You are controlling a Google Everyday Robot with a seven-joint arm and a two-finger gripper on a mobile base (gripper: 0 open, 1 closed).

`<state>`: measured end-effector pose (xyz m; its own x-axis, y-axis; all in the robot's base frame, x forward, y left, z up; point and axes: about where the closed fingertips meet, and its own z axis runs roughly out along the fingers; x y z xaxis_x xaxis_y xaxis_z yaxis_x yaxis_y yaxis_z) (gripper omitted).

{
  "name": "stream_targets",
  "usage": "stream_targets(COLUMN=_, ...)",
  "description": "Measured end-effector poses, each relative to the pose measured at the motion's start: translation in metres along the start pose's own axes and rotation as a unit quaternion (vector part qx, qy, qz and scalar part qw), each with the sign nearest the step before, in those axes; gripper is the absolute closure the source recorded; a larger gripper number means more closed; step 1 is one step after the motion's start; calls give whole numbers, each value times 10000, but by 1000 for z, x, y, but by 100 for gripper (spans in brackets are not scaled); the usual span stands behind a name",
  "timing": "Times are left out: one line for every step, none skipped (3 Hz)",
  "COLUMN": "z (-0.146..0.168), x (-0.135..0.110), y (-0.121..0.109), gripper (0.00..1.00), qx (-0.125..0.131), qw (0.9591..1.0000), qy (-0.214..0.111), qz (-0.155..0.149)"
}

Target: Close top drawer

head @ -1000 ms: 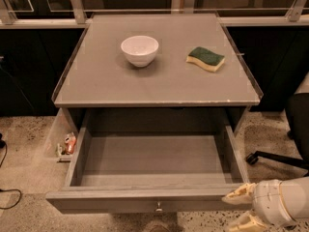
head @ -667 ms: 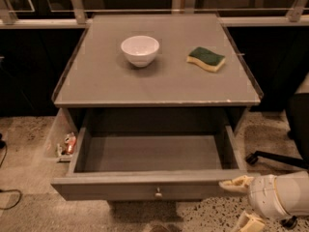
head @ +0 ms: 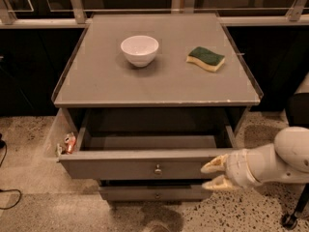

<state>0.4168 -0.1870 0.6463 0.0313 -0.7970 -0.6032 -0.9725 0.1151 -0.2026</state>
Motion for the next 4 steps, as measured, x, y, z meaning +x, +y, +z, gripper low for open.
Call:
stream_targets(z=14, x=6, y=-43, gripper=79, qx=170, qw=9994, qy=234, qz=-192)
stream_targets(z=13, x=6, y=-42, gripper=100, qx=170, qw=9994, qy=234, qz=-192)
stream_targets(z=3, x=13, y=-86, gripper=100, qx=474, qw=9979, qy=413, qz=-141)
stream_targets(z=2, x=12, y=-85, gripper=81, qx=474, qw=9979, qy=413, qz=-141)
